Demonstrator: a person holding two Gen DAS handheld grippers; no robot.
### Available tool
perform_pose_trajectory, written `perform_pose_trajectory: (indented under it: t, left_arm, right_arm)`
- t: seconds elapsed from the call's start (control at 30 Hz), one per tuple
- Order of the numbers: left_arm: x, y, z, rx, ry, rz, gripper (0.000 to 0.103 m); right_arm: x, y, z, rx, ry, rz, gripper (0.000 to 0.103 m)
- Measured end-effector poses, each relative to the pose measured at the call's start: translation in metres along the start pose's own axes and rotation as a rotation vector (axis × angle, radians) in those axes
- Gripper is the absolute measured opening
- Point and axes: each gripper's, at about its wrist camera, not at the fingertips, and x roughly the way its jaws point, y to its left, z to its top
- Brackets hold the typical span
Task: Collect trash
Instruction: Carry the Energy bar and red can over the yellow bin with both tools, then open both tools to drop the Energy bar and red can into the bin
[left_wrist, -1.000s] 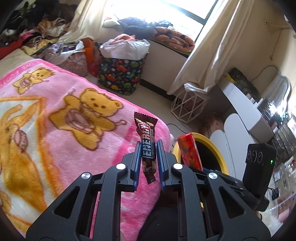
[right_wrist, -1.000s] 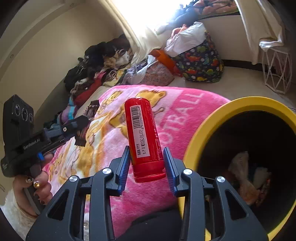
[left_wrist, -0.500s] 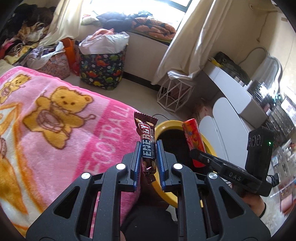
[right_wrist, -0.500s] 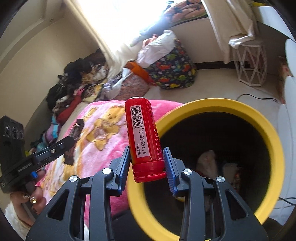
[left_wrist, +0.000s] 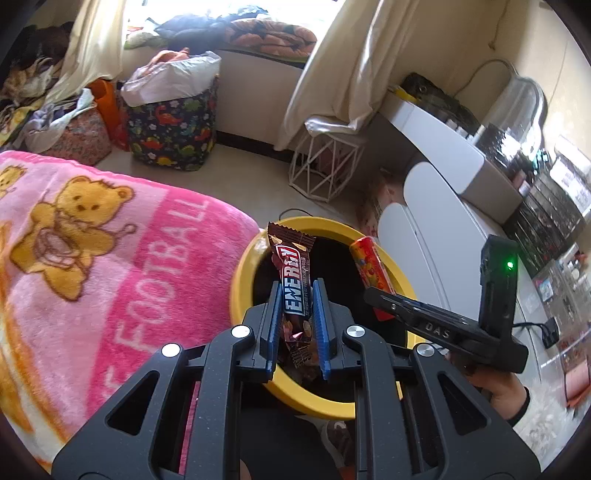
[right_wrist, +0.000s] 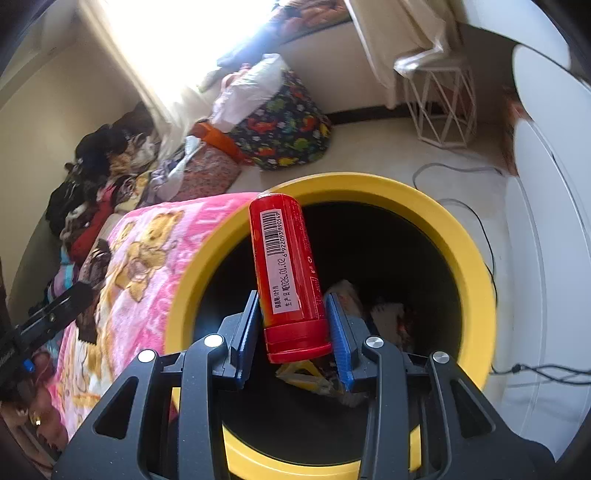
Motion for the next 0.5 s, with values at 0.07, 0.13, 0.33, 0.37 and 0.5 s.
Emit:
perform_pose_trajectory:
  t: [0.07, 0.13, 0.33, 0.37, 0.5]
  left_arm:
    - [0.006, -0.006, 0.0, 0.015, 0.014, -0.002, 0.011]
    - [0.012, -0.01, -0.002, 0.023, 0.031, -0.007, 0.011]
    - [0.036, -0.02, -0.006, 0.037, 0.084, -0.024, 0.012]
    - [0.039, -0.021, -0.006, 0.04, 0.092, -0.026, 0.012]
    - [0.054, -0.028, -0.007, 0.05, 0.12, -0.035, 0.012]
  right_arm:
    - [0.0, -0.009, -0.001, 0.036, 0.011, -0.003, 0.034]
    - [0.0, -0.016, -0.002, 0.072, 0.017, 0.004, 0.034]
    - [-0.007, -0.029, -0.001, 0.142, 0.017, 0.036, 0.036]
    - [-0.01, -0.031, -0.001, 0.152, 0.013, 0.042, 0.036]
    - [-0.015, -0.038, 0.0, 0.177, 0.015, 0.079, 0.036]
